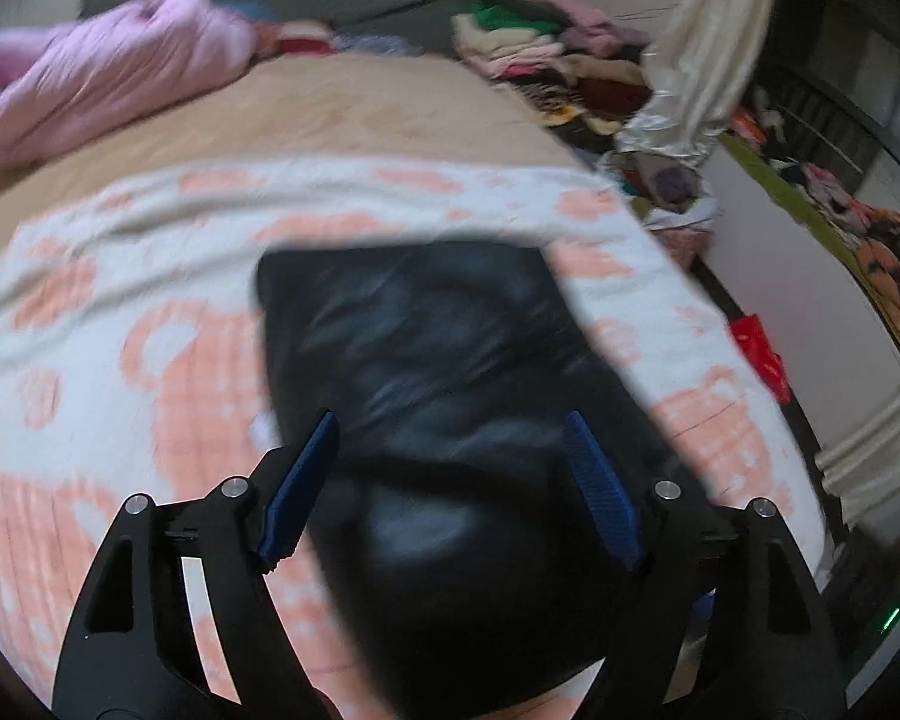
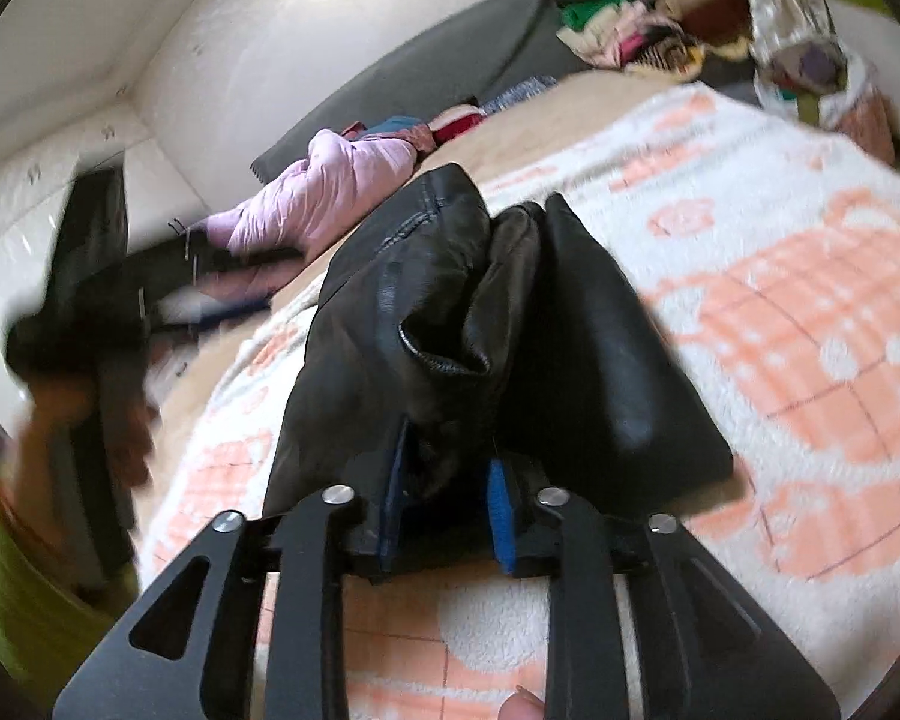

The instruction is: Fold large clothes

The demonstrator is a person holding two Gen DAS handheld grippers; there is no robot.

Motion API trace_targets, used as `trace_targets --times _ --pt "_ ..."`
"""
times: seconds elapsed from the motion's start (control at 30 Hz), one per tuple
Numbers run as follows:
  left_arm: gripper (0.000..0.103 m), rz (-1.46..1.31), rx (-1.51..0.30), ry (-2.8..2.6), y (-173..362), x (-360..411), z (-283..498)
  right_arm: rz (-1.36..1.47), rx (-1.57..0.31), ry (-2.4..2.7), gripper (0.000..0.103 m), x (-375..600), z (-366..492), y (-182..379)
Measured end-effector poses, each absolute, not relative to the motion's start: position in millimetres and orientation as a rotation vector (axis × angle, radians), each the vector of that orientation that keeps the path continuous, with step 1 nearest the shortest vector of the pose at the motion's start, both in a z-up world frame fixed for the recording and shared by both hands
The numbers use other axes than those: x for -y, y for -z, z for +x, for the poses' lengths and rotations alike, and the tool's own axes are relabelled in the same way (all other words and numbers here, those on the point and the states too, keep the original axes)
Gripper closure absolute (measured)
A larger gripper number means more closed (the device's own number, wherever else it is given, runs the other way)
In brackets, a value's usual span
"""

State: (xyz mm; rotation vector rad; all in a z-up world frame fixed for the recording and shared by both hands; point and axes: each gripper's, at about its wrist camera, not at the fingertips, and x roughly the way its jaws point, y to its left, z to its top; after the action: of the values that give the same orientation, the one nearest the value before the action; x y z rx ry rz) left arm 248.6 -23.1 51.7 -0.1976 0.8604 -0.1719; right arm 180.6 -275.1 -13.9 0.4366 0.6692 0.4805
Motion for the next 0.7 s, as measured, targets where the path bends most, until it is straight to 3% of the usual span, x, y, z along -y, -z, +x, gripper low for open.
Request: trace_targets --times 0.13,0.2,0.33,0.43,0.47,0.53,0.6,0.7 --pt "0.033 -0.246 -0.926 0.163 -17.3 10.5 242.9 0.430 -0.703 -0.481 0.051 276.3 189.5 5.1" --pt "0.033 -0.218 -0.918 0.151 -9.9 15.3 240.0 0.392 -0.714 -0.477 0.020 269.7 192.3 -7.1" --pt "0.032 -0.223 -0.904 0.159 -11.4 16.9 236.0 0.330 -0.678 -0.463 0.012 267.3 212.8 -39.5" --pt "0.032 -0.232 -0.902 0.163 -10.7 14.2 235.4 0.258 -0.758 -0.434 0.011 256.7 246.8 -52.6" --pt "0.032 -0.235 -0.901 0.165 -10.0 12.6 235.5 0.244 -0.788 -0.437 0.012 255.3 255.9 -48.4" --pt "0.032 -0.243 -0.903 0.171 -9.6 11.6 234.8 0.233 -0.865 -0.427 0.031 247.9 281.8 -43.0" --pt "0.032 -0.242 -0.908 0.176 -9.8 9.8 233.8 0.234 -0.935 -0.484 0.072 238.4 298.4 -34.7" --pt "0.032 -0.271 -0.906 0.191 -12.9 0.8 229.5 0.149 -0.896 -0.521 0.080 220.5 294.4 -47.1"
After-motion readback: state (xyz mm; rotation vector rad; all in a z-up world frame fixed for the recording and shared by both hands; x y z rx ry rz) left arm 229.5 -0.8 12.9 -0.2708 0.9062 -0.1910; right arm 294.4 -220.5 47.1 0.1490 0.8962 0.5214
